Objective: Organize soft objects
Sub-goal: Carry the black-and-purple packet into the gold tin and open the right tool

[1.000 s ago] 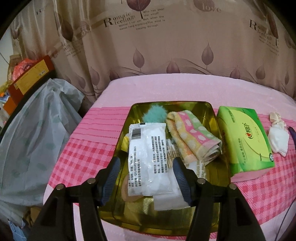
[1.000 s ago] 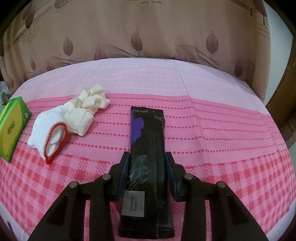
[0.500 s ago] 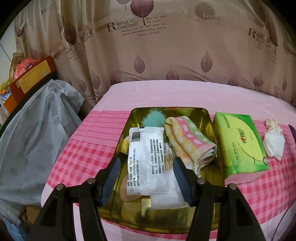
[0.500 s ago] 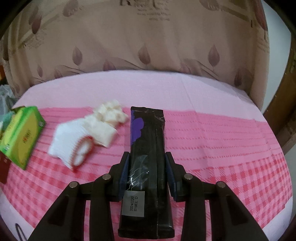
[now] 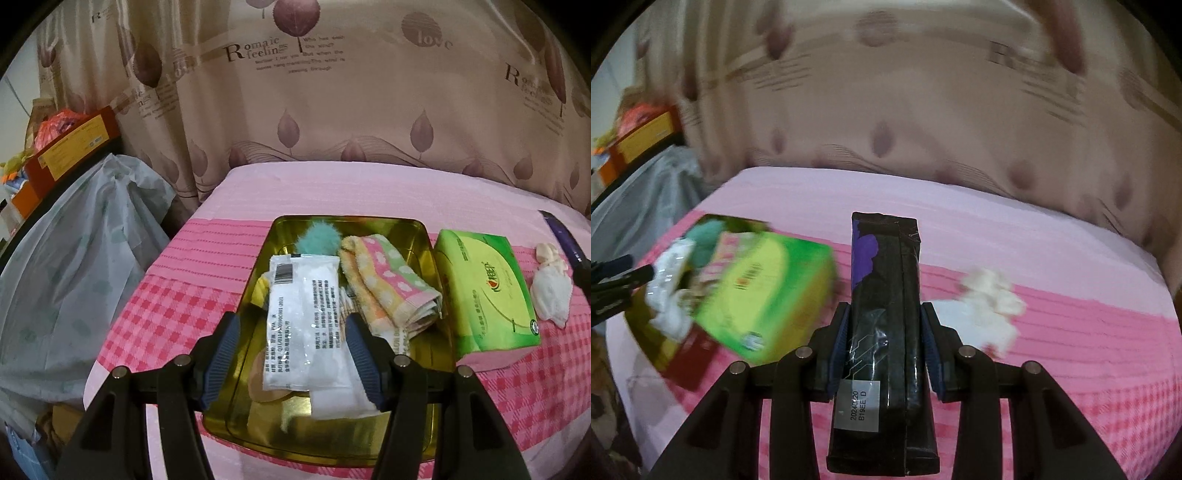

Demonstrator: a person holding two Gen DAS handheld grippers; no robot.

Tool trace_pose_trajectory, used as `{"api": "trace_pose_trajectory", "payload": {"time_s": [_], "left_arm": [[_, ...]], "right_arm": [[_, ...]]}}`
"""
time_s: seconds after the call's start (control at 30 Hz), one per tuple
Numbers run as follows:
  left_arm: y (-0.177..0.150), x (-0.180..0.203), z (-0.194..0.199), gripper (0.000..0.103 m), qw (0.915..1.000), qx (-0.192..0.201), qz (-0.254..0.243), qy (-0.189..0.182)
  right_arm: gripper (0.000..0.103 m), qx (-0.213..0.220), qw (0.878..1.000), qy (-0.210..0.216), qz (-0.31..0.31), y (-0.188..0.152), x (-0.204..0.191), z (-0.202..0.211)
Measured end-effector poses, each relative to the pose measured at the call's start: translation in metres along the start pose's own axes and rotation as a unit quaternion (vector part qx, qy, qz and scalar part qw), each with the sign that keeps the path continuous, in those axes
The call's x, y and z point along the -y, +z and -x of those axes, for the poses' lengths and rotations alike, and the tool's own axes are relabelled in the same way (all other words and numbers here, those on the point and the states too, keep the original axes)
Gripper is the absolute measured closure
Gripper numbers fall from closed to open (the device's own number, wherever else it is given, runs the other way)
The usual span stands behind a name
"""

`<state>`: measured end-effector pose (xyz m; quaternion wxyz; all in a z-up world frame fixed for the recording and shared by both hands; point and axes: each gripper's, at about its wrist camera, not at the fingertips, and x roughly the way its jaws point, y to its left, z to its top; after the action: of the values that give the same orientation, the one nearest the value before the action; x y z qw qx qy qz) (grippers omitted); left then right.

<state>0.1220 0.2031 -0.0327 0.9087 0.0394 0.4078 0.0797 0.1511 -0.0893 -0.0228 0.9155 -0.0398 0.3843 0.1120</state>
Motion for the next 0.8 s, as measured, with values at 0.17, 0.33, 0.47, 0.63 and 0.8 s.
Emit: {"api": "trace_pose_trajectory", "payload": {"time_s": [0.17, 0.33, 0.47, 0.63, 0.8], "left_arm": [[-0.001, -0.007, 0.003, 0.042, 0.9999, 0.003, 0.012, 0.010], [-0.003, -0.018, 0.006, 0.042, 0.9994, -0.002, 0.033, 0.013], [-0.007, -0.027, 0.009, 0.042, 0.9985, -0.006, 0.052, 0.017], [-0.010, -0.036, 0.016, 0.042, 0.9973, -0.001, 0.071, 0.018], [-0.009, -0.039, 0.013, 0.042, 0.9969, -0.007, 0.076, 0.018]], "right_arm": [[0.069, -0.007, 0.999, 0.039, 0.030, 0.009, -0.053, -0.007], [0.069, -0.012, 0.996, 0.071, 0.060, 0.015, -0.103, -0.014], [0.069, -0.015, 0.992, 0.090, 0.086, 0.020, -0.138, -0.019], [0.069, -0.025, 0.988, 0.106, 0.109, 0.024, -0.168, -0.030], [0.069, -0.035, 0.987, 0.112, 0.113, 0.026, -0.183, -0.047]]}}
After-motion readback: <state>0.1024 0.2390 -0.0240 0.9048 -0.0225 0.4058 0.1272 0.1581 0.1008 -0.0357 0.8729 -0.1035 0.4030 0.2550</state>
